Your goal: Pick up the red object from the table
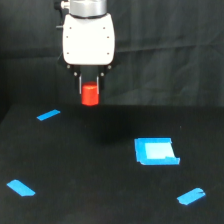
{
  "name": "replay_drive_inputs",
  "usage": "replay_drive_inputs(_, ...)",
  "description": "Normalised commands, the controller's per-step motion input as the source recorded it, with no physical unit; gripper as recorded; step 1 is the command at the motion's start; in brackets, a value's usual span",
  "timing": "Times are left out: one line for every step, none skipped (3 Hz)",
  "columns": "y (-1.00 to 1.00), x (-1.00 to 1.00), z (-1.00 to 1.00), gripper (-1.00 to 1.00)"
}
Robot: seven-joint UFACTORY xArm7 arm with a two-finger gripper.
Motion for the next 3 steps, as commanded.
replay_drive_inputs(-0.05,-0.02,0.03,-0.97)
replay_drive_inputs(-0.04,-0.02,0.09,-0.97)
replay_drive_inputs(-0.02,-0.02,0.05,-0.98)
